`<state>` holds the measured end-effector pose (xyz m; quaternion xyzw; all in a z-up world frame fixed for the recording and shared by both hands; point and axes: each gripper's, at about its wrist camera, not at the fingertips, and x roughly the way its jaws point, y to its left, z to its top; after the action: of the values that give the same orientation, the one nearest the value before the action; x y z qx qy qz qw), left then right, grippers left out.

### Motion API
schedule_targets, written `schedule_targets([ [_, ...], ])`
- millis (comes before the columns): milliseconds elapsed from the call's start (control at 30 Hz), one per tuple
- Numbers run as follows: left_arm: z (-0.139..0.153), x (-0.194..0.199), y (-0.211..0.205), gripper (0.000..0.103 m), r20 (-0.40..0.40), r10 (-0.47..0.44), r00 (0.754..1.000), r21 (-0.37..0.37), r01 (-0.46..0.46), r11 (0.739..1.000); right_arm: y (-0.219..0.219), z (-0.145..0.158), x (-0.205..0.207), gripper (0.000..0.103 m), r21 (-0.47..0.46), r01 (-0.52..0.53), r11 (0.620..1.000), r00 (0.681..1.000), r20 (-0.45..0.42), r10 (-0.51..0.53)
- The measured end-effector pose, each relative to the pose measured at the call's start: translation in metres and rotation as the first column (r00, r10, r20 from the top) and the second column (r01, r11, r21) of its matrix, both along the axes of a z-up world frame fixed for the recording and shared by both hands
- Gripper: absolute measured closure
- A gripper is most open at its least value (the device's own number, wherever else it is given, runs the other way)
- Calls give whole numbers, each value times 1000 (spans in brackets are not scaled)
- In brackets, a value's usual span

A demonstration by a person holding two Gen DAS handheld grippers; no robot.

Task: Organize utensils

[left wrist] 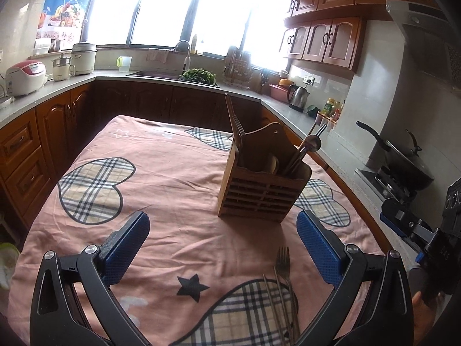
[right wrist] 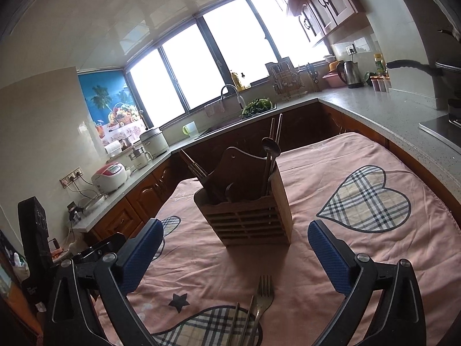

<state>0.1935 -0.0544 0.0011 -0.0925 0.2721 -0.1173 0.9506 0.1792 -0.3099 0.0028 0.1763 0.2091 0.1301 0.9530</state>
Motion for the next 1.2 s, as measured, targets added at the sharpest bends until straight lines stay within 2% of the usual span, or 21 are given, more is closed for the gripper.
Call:
schedule_targets([
  [133, -8, -26, 0, 0, 0, 14, 1000, 45, -14, 999, 2, -6, -22, 1, -19, -3, 1000, 1000, -2, 3],
  [300, -19, -55, 4, 0, -12, 25, 1000, 62, -24, 998, 5, -16, -50, 0, -63, 17, 998, 1000, 2, -17],
  [533, -21, -91, 3, 0, 16, 37, 999, 102, -39, 994, 18, -26, -88, 0, -164, 2, 987, 1000, -10, -4],
  [733, 8, -125, 3, 0, 94, 35, 995, 139, -47, 989, 27, 4, -121, 0, -253, 24, 967, 996, 87, -2],
  [900, 17, -147, -2, 0, 127, 58, 990, 192, -82, 978, 30, 30, -149, 0, -261, 47, 964, 987, 161, -4],
  [1067, 0, -162, 6, 0, 135, 81, 988, 143, -100, 985, 32, 10, -162, 0, -267, 81, 960, 986, 160, -39],
  [1200, -14, -161, 6, 0, 116, 102, 988, 147, -118, 982, 29, -16, -164, 0, -265, 106, 959, 989, 131, -73],
])
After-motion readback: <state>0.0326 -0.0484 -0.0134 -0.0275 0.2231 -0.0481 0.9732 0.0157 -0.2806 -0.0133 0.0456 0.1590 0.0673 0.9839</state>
